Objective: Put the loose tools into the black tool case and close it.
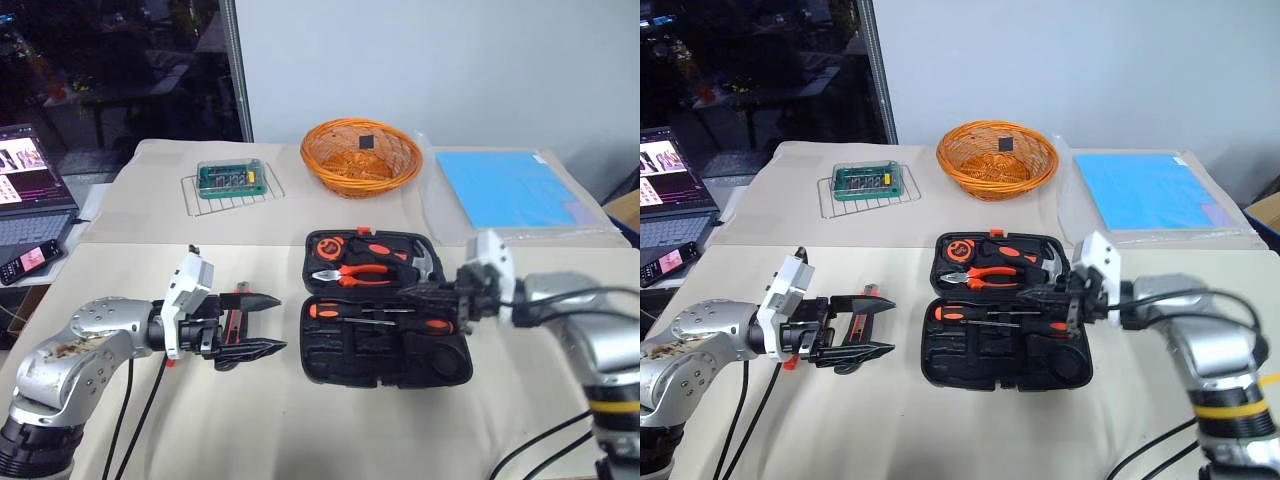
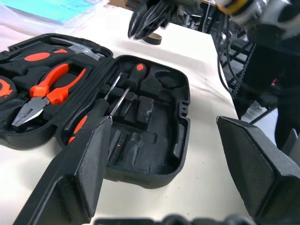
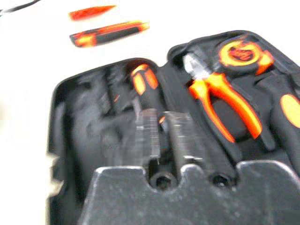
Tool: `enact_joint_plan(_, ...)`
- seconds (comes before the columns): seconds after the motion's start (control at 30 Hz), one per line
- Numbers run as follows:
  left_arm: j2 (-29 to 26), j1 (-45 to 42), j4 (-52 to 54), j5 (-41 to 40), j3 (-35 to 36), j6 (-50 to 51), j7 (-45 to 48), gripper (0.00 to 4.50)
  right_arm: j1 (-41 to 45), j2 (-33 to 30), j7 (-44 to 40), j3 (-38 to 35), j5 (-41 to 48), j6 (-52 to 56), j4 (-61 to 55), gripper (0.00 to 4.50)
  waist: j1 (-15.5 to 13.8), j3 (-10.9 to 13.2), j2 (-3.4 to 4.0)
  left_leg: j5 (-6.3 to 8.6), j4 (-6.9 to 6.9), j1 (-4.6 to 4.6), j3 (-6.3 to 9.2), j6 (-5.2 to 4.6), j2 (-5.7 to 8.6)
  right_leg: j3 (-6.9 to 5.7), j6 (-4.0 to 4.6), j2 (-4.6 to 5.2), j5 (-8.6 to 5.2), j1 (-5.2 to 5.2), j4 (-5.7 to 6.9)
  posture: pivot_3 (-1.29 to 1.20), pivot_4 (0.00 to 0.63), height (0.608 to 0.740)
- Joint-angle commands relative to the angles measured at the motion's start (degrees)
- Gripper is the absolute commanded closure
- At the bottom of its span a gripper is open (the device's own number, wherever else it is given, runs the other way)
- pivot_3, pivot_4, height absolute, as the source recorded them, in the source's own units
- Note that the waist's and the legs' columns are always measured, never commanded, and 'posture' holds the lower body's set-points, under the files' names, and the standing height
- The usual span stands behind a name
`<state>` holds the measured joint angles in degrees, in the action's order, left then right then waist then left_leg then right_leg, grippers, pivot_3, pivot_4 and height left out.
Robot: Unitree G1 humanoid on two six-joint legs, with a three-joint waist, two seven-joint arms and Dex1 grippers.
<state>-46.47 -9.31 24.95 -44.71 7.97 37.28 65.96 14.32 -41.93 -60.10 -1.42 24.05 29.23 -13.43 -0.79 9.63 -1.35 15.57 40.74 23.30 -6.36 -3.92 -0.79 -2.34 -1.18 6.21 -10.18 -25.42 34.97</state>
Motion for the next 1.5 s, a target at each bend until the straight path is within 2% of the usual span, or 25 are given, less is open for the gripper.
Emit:
enact_joint_plan(0.03,0.04,0.37,0.60,-0.08,1.23,-1.63,-0.30,0.69,-4.79,-0.28,2.73,6.45,-9.21,-8.56,0.09,4.47,0.01,0.00,0.00,-0.01,0.01,0.01,-0.02,0.02,0.01,0.00,0.00,0.00,0.00,0.00,-0.01,0.00,0.150,0.740)
enact_joint_plan(0.13,-0.06,1.04,0.22,0.58,1.27,-2.22,-0.36,0.69,-5.13,-0.99,2.73,12.40,-16.09,-13.57,4.95,4.47,0.52,-0.08,-0.06,-0.01,0.03,-0.15,-0.10,0.00,0.02,0.05,-0.11,-0.02,-0.05,0.12,-0.01,0.00,0.150,0.740)
enact_joint_plan(0.17,-0.18,1.54,-0.01,0.94,1.46,-2.55,-0.34,0.69,-4.16,-1.33,3.05,13.87,-18.73,-16.21,7.33,4.47,0.63,-0.11,-0.12,0.01,0.02,-0.30,-0.10,-0.01,-0.03,0.04,-0.40,-0.05,-0.23,0.23,-0.03,0.00,0.150,0.740)
enact_joint_plan(0.3,0.09,3.77,-0.25,0.93,3.45,-3.07,-2.02,0.69,-2.28,-1.63,2.72,13.26,-19.51,-20.75,9.41,4.47,0.86,-0.19,-0.25,0.24,-0.01,-0.90,-0.10,0.48,-0.13,0.01,-0.40,-0.04,-0.24,0.45,0.00,0.00,0.150,0.740)
enact_joint_plan(0.47,3.90,6.80,0.21,1.19,8.50,-2.16,-12.03,0.69,-5.24,0.76,3.42,2.90,-6.21,-18.61,-1.13,4.47,0.22,-0.16,-0.21,0.32,-0.01,-0.91,-0.08,0.60,-0.15,0.01,-0.42,0.19,-0.22,0.45,0.02,0.00,0.150,0.740)
enact_joint_plan(0.57,7.25,8.58,1.31,4.51,12.98,-2.00,-23.28,0.69,-6.70,1.69,4.10,-3.32,7.24,-10.42,-10.02,4.47,0.12,-0.15,-0.18,0.31,-0.05,-0.40,-0.10,0.55,-0.12,0.04,-0.31,0.22,-0.07,0.17,0.04,0.00,0.150,0.740)
enact_joint_plan(0.6,7.64,9.20,1.56,4.74,14.43,-0.76,-26.08,0.69,-7.20,1.14,4.19,-4.19,8.61,-8.97,-12.30,4.03,0.13,-0.15,-0.18,0.17,-0.05,-0.25,-0.07,0.36,-0.12,0.01,-0.10,0.20,0.26,0.04,0.05,0.00,0.150,0.740)
enact_joint_plan(0.7,6.60,12.09,4.60,6.47,17.83,7.41,-35.73,0.69,-9.66,-1.96,1.75,-6.60,11.90,-6.85,-16.63,3.34,0.12,-0.15,-0.20,0.12,-0.08,-0.20,0.03,0.17,-0.17,-0.09,-0.18,0.09,0.30,0.04,-0.03,0.00,0.150,0.740)
enact_joint_plan(0.8,5.03,14.09,7.12,4.66,20.89,14.41,-39.78,0.69,-9.83,-4.74,0.07,-8.00,15.51,-4.52,-18.92,2.25,0.11,-0.14,-0.21,0.28,-0.13,-0.20,0.06,0.08,-0.16,-0.15,-0.13,0.13,0.05,0.05,-0.06,0.00,0.150,0.740)
enact_joint_plan(1.0,9.45,17.47,16.79,0.54,26.30,27.45,-51.12,0.69,-9.70,-8.01,-4.22,-9.61,15.79,-6.52,-17.49,0.23,-0.03,-0.12,-0.22,0.54,-0.11,-0.19,0.04,0.53,-0.10,-0.14,0.03,0.21,-0.08,0.09,-0.09,0.00,0.150,0.740)
enact_joint_plan(1.03,9.86,17.56,16.83,-0.19,27.19,28.73,-51.74,0.69,-8.71,-7.80,-4.03,-8.63,15.26,-6.50,-17.02,0.09,0.00,-0.12,-0.22,0.54,-0.11,-0.23,0.03,0.54,-0.10,-0.12,0.03,0.21,-0.08,0.10,-0.08,0.00,0.150,0.740)
enact_joint_plan(1.2,13.71,19.99,19.35,-1.79,29.51,30.93,-54.87,0.69,-7.06,-6.90,-6.03,-6.45,11.82,-9.72,-13.88,0.09,0.08,-0.11,-0.25,0.50,-0.11,-0.33,0.01,0.58,-0.10,-0.09,0.05,0.12,-0.10,0.15,-0.01,0.00,0.150,0.740)
enact_joint_plan(1.27,13.60,20.73,17.71,-0.80,29.98,29.25,-53.90,0.69,-6.59,-6.57,-6.08,-5.80,11.27,-10.03,-13.74,0.09,0.07,-0.11,-0.25,0.45,-0.11,-0.36,0.01,0.66,-0.11,-0.09,0.05,0.07,-0.12,0.15,0.01,0.00,0.150,0.740)
enact_joint_plan(1.5,13.32,22.67,16.72,-4.63,29.45,27.24,-47.70,0.69,-7.37,-6.02,-4.81,-5.35,9.97,-10.37,-14.88,0.09,0.00,-0.11,-0.25,0.44,-0.11,-0.34,0.01,0.72,-0.12,-0.10,-0.05,0.09,-0.18,0.14,-0.02,0.00,0.150,0.740)
